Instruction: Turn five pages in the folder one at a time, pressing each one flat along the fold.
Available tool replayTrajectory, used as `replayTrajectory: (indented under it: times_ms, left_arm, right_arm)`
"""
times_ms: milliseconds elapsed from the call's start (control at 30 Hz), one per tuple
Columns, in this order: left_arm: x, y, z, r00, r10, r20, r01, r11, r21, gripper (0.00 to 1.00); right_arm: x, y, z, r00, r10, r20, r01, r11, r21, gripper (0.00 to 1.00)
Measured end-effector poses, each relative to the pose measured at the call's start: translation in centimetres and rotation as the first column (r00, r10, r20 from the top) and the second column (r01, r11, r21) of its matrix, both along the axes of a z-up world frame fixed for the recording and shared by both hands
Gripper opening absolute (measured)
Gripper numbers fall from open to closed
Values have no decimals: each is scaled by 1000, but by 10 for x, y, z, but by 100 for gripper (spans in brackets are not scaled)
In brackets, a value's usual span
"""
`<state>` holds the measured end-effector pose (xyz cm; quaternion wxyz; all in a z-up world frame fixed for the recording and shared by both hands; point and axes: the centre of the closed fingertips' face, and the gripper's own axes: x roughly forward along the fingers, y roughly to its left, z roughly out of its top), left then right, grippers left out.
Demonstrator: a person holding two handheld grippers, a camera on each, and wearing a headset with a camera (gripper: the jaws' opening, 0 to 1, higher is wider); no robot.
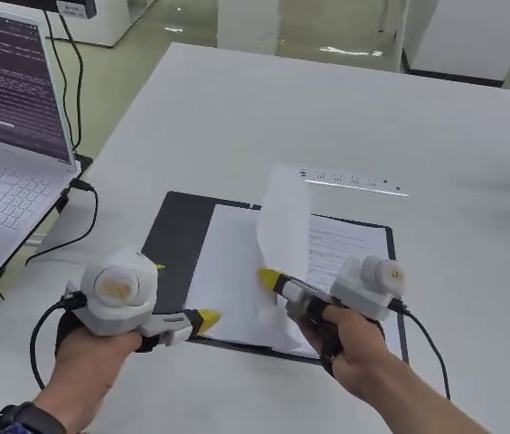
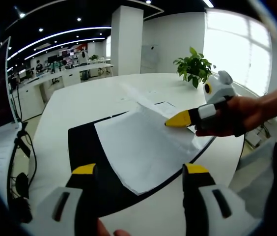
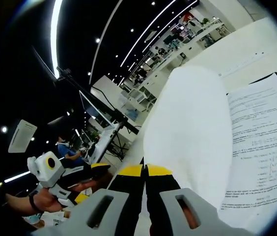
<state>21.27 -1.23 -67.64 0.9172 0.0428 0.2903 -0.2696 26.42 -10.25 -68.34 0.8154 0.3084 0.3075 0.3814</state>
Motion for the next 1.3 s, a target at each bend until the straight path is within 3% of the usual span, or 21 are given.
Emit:
replayTrajectory:
  times_ms: [600,1067,1300]
  left_arm:
    - [-14,36,-2,998,54,-11,-54,998,-22,70]
    - [-17,51,-6,997,79,-25,-80,996,-40,69]
    - [-17,60,-11,995,93,-35,-95,995,-42,69]
  right_arm:
    - [-2,51,-30,996,45,-82,-44,999,6,0]
    - [1,78,-66,985,70,-159,-72,997,-9,0]
    - [1,89,-77,980,61,-189,-65,998,-16,0]
